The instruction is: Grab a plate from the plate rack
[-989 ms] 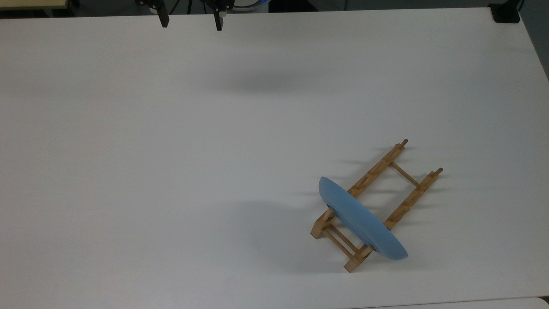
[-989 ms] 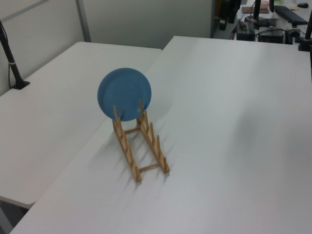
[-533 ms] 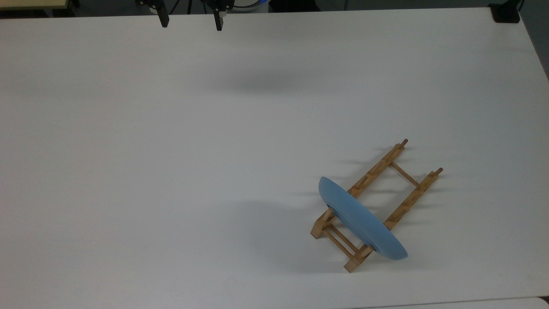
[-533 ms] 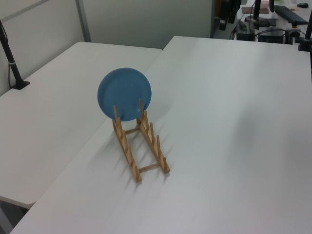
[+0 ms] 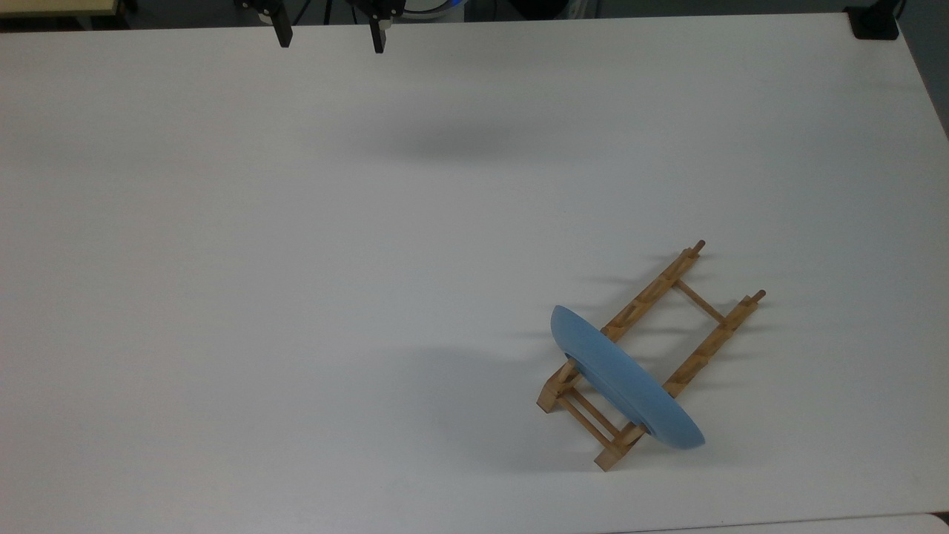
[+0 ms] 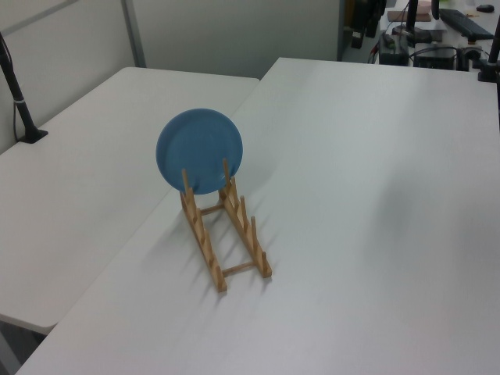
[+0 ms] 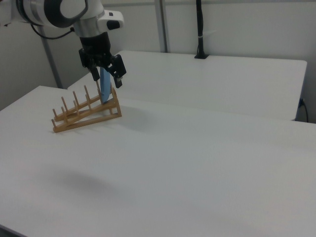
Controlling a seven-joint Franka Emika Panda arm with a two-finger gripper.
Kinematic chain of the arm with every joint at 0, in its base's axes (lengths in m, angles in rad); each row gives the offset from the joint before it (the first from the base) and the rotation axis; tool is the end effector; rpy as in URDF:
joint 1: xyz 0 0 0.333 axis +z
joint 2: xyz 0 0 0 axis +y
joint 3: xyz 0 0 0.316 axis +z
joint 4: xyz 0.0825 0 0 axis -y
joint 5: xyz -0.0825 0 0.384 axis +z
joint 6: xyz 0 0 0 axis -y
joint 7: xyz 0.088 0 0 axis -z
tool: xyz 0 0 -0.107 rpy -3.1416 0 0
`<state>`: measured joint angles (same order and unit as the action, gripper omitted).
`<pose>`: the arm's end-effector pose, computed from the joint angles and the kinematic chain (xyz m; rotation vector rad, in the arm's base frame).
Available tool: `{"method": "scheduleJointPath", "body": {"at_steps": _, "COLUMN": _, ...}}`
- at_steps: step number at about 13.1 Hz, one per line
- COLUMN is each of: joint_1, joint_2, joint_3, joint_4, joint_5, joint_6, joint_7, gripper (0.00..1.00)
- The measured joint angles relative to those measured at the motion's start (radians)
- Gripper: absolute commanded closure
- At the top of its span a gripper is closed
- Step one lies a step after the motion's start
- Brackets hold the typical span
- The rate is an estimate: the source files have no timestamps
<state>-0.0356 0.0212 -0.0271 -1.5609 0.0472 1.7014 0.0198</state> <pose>0.5734 -0.0313 0.6297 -3.0892 0.1326 -0.1862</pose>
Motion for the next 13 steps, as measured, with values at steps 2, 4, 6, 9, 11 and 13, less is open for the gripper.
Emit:
{"method": "scheduleJointPath", "body": {"at_steps": 2, "joint_1": 0.0, "joint_2": 0.0, "joint_3": 0.001, "joint_4": 0.0, "joint_5": 0.0, "joint_6": 0.0, "joint_7": -0.051, "gripper": 0.0}}
{"method": "scheduleJointPath", "body": {"at_steps": 4, "joint_1": 0.0, "joint_2": 0.0, "joint_3": 0.001, "joint_4": -0.001, "joint_5": 0.0, "joint_6": 0.0, "joint_7": -0.071, "gripper": 0.0}}
{"method": "scheduleJointPath", "body": {"at_steps": 6, "joint_1": 0.0, "joint_2": 0.0, "joint_3": 0.001, "joint_4": -0.003, "joint_5": 0.0, "joint_6": 0.0, "joint_7": -0.073, "gripper": 0.0}}
{"method": "scheduleJointPath", "body": {"at_steps": 9, "joint_1": 0.001, "joint_2": 0.01, "joint_3": 0.027, "joint_4": -0.015, "joint_5": -0.005, "joint_6": 0.008, "joint_7": -0.089, "gripper": 0.0}}
{"method": "scheduleJointPath", "body": {"at_steps": 11, "joint_1": 0.002, "joint_2": 0.013, "joint_3": 0.049, "joint_4": -0.017, "joint_5": -0.018, "joint_6": 0.065, "joint_7": -0.089, "gripper": 0.0}}
{"method": "scheduleJointPath", "body": {"at_steps": 13, "joint_1": 0.003, "joint_2": 0.017, "joint_3": 0.067, "joint_4": -0.019, "joint_5": -0.018, "joint_6": 0.186, "joint_7": -0.089, "gripper": 0.0}}
